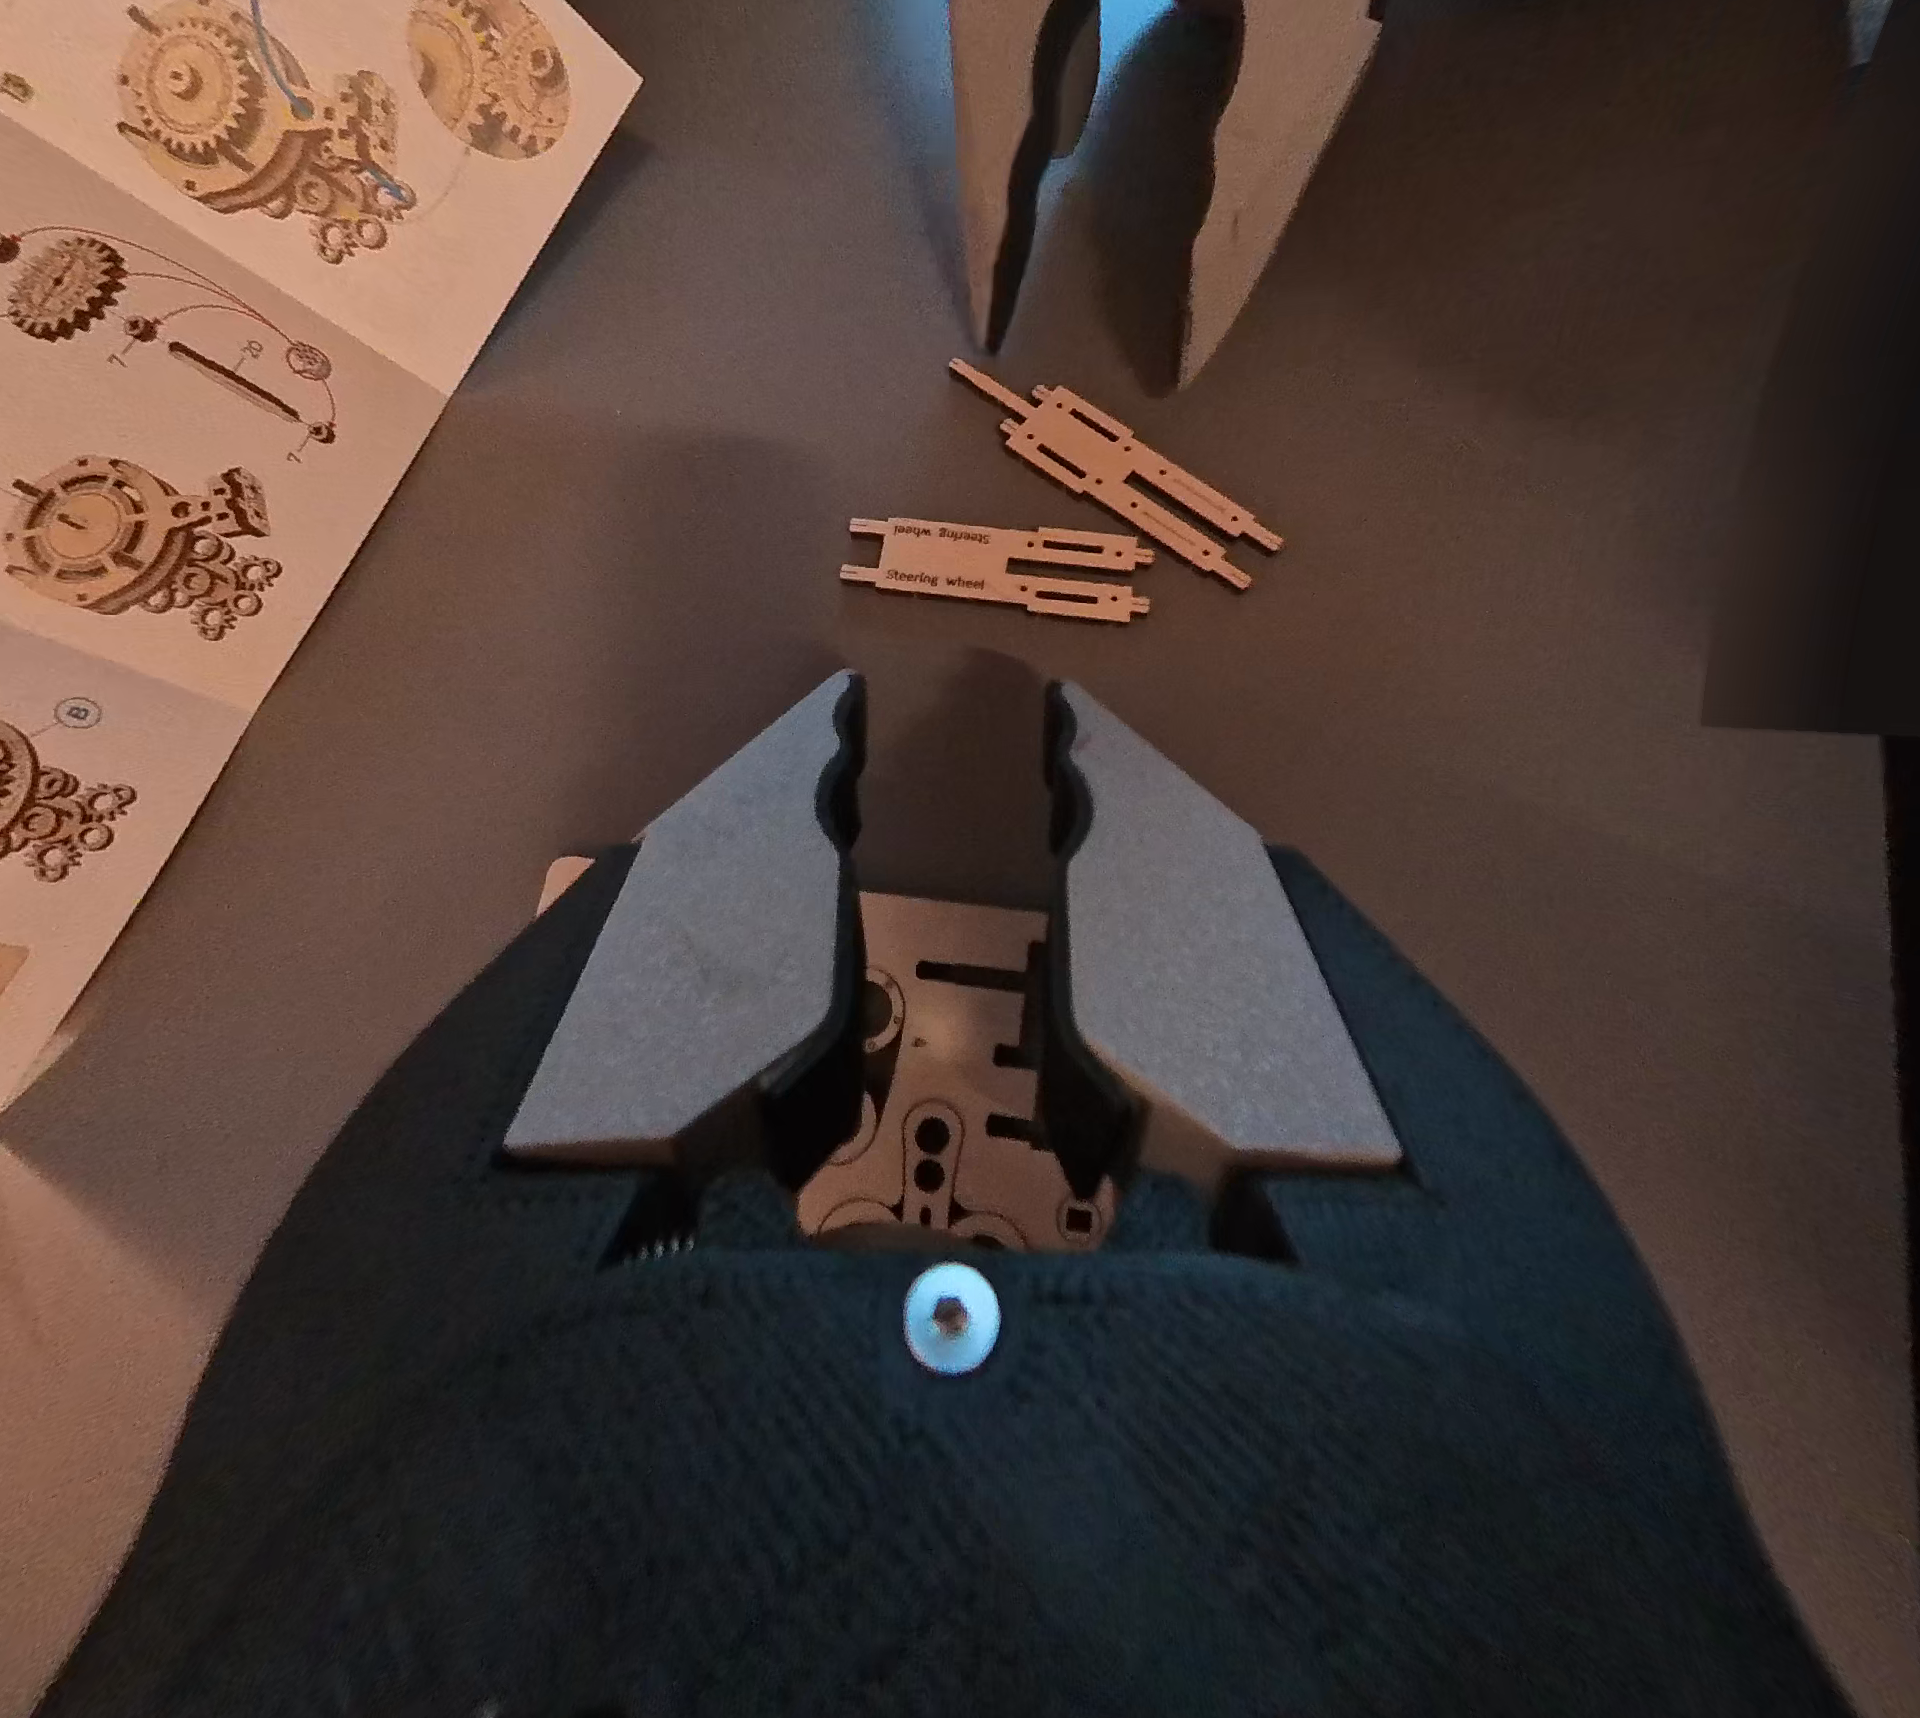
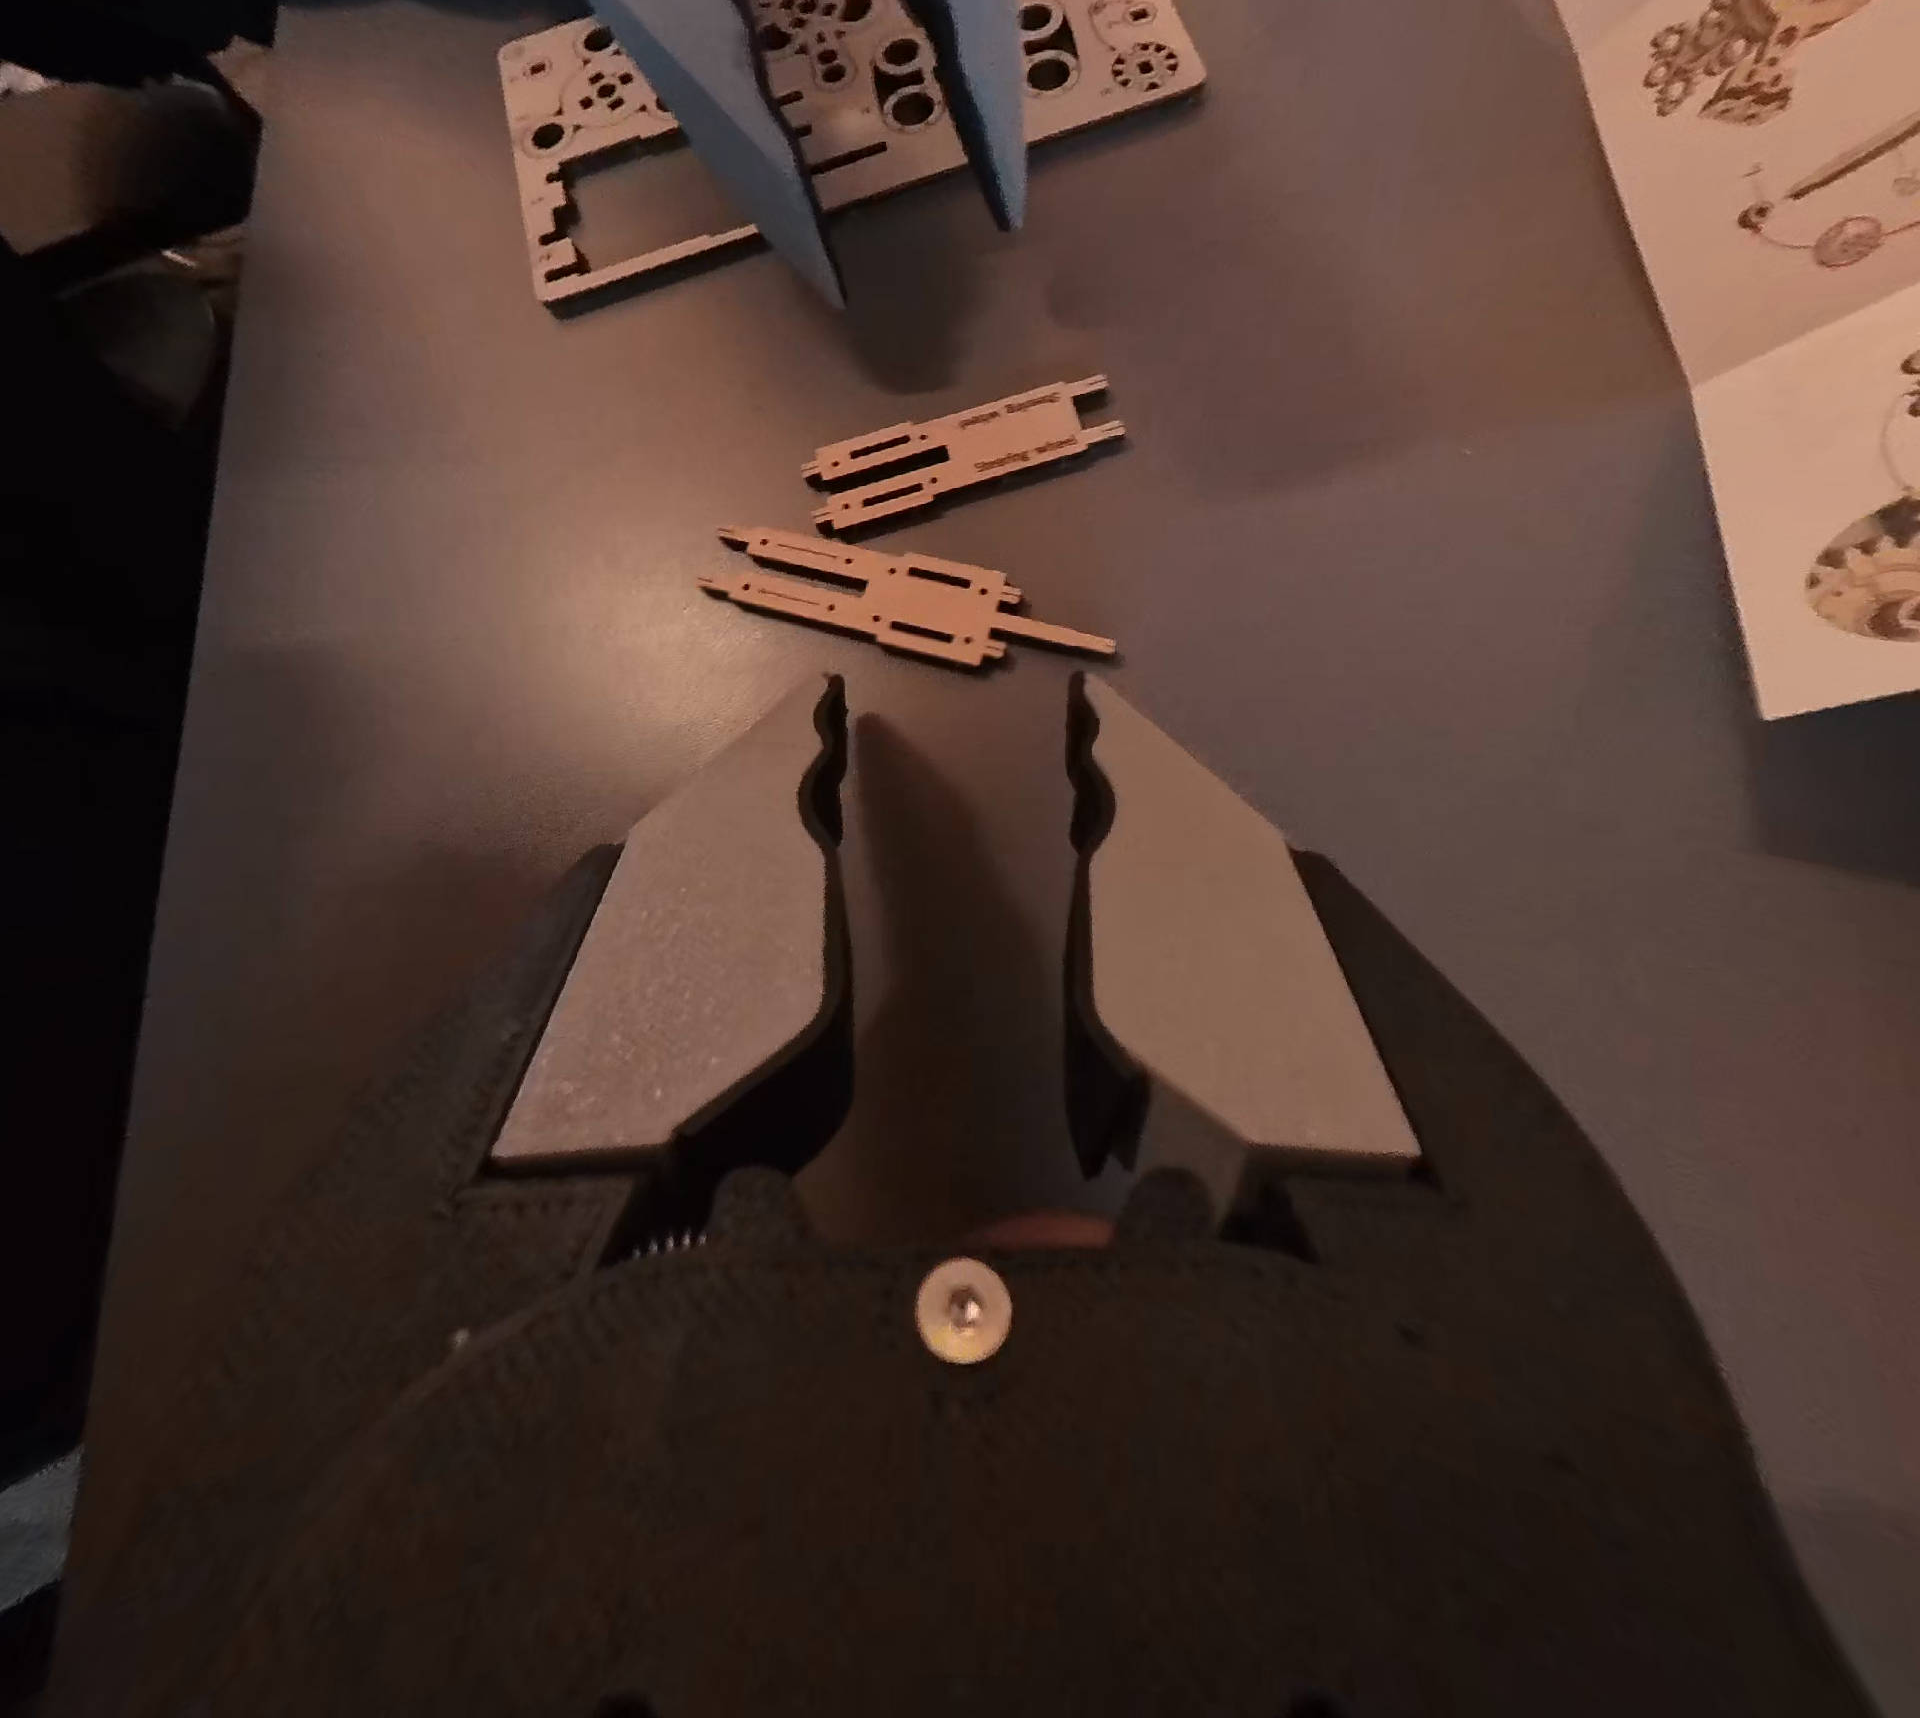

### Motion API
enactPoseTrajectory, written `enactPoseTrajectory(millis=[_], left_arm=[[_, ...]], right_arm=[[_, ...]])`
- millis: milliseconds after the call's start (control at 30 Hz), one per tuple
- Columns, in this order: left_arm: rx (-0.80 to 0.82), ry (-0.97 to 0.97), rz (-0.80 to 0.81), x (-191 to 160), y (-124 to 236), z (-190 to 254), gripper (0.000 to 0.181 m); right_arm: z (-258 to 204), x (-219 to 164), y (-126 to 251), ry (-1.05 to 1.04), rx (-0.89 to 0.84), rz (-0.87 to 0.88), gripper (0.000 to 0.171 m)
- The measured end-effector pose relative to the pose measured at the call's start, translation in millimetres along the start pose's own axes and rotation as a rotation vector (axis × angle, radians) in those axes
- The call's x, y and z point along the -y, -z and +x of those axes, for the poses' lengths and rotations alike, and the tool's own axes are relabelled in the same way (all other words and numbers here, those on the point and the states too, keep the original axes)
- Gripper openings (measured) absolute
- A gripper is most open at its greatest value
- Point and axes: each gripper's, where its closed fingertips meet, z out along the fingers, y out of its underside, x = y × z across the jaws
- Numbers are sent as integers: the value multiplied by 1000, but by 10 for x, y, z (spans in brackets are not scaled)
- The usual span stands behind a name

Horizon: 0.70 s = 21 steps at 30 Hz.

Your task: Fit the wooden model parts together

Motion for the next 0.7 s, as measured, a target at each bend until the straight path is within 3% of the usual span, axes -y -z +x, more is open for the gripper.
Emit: enactPoseTrajectory(millis=[200, 433, 700], left_arm=[[1, 0, -21, -57, -29, -21, 32], [3, -15, -34, -69, -63, -5, 31], [-16, -28, -38, -37, -118, 68, 31]], right_arm=[[-137, -64, 65, 28, 77, -39, 35], [24, 167, 159, 38, -8, 77, 40], [34, 165, -7, 60, -15, 48, 48]])
